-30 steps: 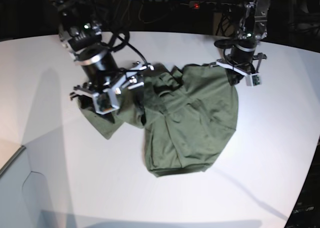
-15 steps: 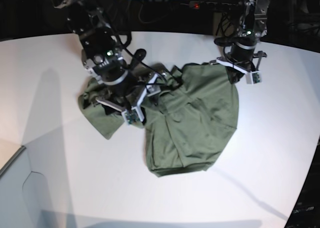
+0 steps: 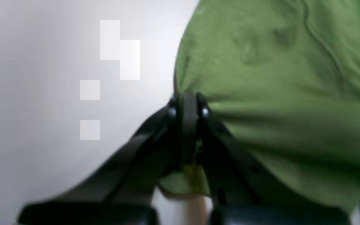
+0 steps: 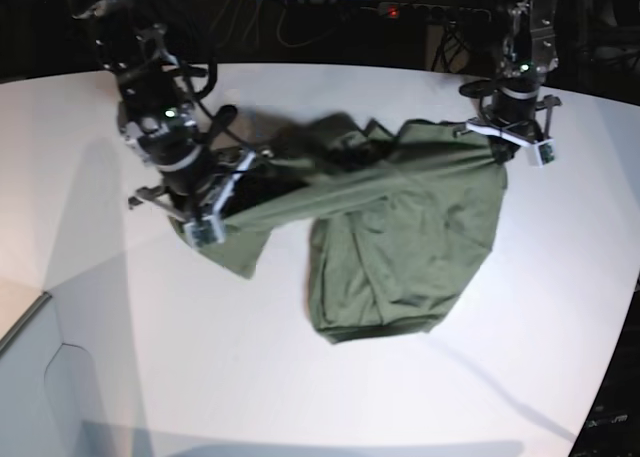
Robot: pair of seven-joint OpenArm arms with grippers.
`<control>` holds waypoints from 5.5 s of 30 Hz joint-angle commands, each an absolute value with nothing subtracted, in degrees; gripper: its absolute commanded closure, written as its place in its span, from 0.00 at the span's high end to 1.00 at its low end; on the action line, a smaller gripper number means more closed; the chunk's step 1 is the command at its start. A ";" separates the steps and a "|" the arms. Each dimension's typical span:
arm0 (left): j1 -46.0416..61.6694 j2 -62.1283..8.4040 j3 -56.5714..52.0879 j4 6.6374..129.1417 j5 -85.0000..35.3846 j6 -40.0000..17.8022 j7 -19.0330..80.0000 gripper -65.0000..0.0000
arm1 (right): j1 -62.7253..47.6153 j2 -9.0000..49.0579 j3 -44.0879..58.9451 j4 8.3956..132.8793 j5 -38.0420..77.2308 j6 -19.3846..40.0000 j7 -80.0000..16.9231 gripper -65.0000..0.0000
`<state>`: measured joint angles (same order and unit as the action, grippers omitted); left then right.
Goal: Layout the t-shirt on the table in an organized manner, then fold the t-shirt properly
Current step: 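Lift the t-shirt with both grippers and stretch it between them, then drag the held shirt edge with the right gripper away from the left gripper, then release the shirt with the right gripper and regrasp it nearer the collar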
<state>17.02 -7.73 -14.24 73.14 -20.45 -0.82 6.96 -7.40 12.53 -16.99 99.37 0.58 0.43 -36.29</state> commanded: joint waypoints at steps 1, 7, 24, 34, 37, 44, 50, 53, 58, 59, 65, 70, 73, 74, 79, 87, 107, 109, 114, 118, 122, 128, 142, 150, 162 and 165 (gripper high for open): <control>16.57 -8.13 -15.25 74.95 -20.26 -0.22 6.02 0.00 | -6.99 13.05 -15.08 102.81 0.04 0.22 -34.33 0.00; 17.10 -8.13 -20.26 81.45 -20.26 -0.22 6.02 0.00 | -7.60 14.81 -9.19 113.01 -0.04 0.22 -34.33 0.00; 23.60 -7.69 -25.01 89.36 -20.26 -0.22 6.11 0.00 | -23.78 14.81 -20.44 115.91 0.04 0.31 -33.71 0.00; 23.08 -8.04 -26.33 89.10 -20.26 -0.22 6.11 0.00 | -23.08 17.54 -29.14 113.54 0.04 0.40 -34.59 0.00; 23.08 -7.69 -26.24 89.10 -20.26 -0.22 6.11 0.00 | -22.64 19.65 -29.41 113.27 0.04 0.40 -36.88 0.05; 23.16 -7.60 -26.07 89.01 -20.26 -0.22 6.11 0.00 | -22.20 22.20 -28.88 113.27 0.04 0.40 -40.66 0.39; 23.16 -7.52 -26.07 89.01 -20.26 -0.22 6.11 0.00 | -22.64 22.81 -22.37 113.27 0.04 0.31 -40.40 0.55; 23.16 -7.52 -26.07 89.01 -20.26 -0.22 6.11 0.00 | -22.37 22.73 -16.13 113.27 0.04 0.31 -40.31 0.60; 23.25 -7.52 -26.07 89.01 -20.35 -0.22 6.11 0.00 | -17.45 22.73 -10.07 112.48 0.13 0.48 -40.31 0.63; 23.34 -7.52 -26.07 89.01 -20.35 -0.22 6.11 0.00 | -15.52 22.73 -9.98 111.96 0.22 0.48 -40.57 0.64; 23.52 -7.43 -26.07 89.01 -20.35 -0.22 6.11 0.00 | -1.71 17.27 -8.40 100.09 0.04 8.57 -40.75 0.65; 23.60 -7.43 -26.07 89.01 -20.35 -0.22 6.11 0.00 | 9.45 14.11 -6.90 81.36 0.04 13.93 -40.75 0.65; 23.69 -6.29 -26.33 89.01 -20.26 -0.22 6.11 0.00 | 14.11 13.76 -7.16 72.04 0.04 15.69 -40.22 0.65; 23.69 -6.20 -26.33 89.01 -20.26 -0.22 6.11 0.00 | 15.16 13.76 -7.16 69.85 0.04 16.13 -40.22 0.64; 23.69 -5.93 -26.07 89.01 -20.26 -0.22 6.11 0.00 | 18.68 13.32 -7.16 61.14 0.04 17.36 -40.22 0.64; 23.69 -5.85 -26.33 89.01 -20.26 -0.22 6.11 0.00 | 18.68 12.97 -7.25 59.82 0.04 24.48 -37.41 0.25; 27.82 1.89 -27.56 92.62 -20.44 -0.31 5.93 0.00 | 39.16 14.99 3.21 54.90 0.04 12.44 -26.77 0.00; 27.91 2.95 -27.56 92.70 -20.44 -0.31 5.93 0.00 | 40.57 14.90 4.88 54.64 0.04 10.42 -26.33 0.00; 27.91 4.62 -27.38 92.09 -20.44 -0.31 5.93 0.00 | 40.92 14.90 5.58 54.55 0.04 9.54 -20.79 0.00; 27.91 6.02 -27.12 92.00 -20.44 -0.31 6.02 0.01 | 41.36 15.08 5.58 50.77 0.04 9.54 -20.18 0.02; 28.00 6.81 -27.12 92.09 -20.44 -0.13 6.11 0.17 | 42.24 15.25 5.41 46.37 0.04 9.54 -20.00 0.28; 29.14 6.81 -27.12 93.23 -20.35 -0.13 6.11 0.63 | 39.43 15.25 5.58 47.25 0.04 9.54 -19.21 0.61; 20.79 2.07 -27.30 94.46 -19.82 0.22 6.20 0.71 | 17.89 14.90 5.76 69.14 0.04 9.54 -17.89 0.65; 14.02 -1.10 -27.56 79.34 -20.18 0.04 6.02 0.71 | 3.47 13.58 5.41 80.22 0.31 9.89 -21.85 0.65; 5.93 -1.71 -27.12 66.95 -19.82 -0.22 6.02 0.71 | 1.10 8.57 3.56 76.09 0.04 21.14 -22.37 0.68; 4.70 -1.80 -27.12 65.10 -19.82 -0.22 6.02 0.71 | 3.30 8.84 1.01 71.60 0.04 21.14 -22.02 0.68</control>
<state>4.86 -1.58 -27.18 64.66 -19.57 -0.01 5.78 2.68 8.54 0.91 70.67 -0.58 20.75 -23.16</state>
